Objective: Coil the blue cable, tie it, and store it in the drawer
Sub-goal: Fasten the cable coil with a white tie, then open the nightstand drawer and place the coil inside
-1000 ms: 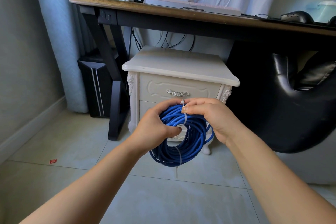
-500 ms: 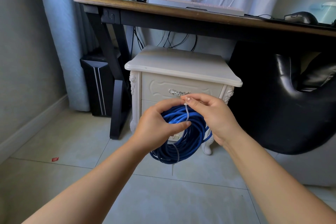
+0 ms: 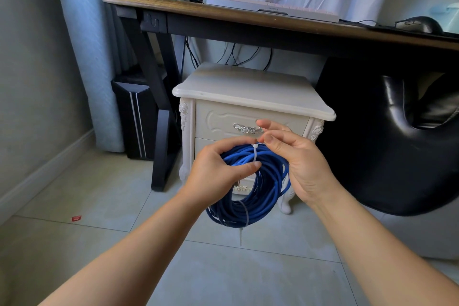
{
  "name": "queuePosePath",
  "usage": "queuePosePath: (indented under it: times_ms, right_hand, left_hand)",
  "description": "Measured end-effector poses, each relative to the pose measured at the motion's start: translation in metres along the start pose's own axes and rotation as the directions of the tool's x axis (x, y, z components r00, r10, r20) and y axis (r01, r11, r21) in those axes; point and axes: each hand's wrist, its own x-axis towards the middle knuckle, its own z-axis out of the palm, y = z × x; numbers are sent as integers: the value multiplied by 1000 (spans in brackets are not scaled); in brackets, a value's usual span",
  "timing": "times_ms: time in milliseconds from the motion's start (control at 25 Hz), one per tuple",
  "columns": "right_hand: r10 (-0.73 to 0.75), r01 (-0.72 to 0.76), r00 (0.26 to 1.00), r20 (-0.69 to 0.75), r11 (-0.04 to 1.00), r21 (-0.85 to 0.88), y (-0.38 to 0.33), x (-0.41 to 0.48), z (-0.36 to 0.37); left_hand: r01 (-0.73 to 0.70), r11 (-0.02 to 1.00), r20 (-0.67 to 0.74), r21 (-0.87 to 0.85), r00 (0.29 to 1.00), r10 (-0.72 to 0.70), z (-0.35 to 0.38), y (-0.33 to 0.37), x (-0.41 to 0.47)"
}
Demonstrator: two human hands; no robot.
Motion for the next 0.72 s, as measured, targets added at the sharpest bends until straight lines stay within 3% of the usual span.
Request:
queuePosePath:
  times_ms: [320,400,520,720]
  right_hand:
    - [104,-162,982,-158,891,-424,56,71,-30]
    - [117,-211,974,-194,783,-585,80,103,-50]
    - [159,-203,978,-138,542,-815,107,153,-65]
    - [272,-164,960,-70,341,-926,129,193,-62]
  left_hand:
    - [184,981,-111,-65,975,-190,-8,-24,32]
    - [205,974,-146,-93,965,-217,-19,-32,44]
    - [228,962,-182,-149,950,-253,-39,-42,57]
    - [244,925,-209,-292,927,-310,-59,-47,68]
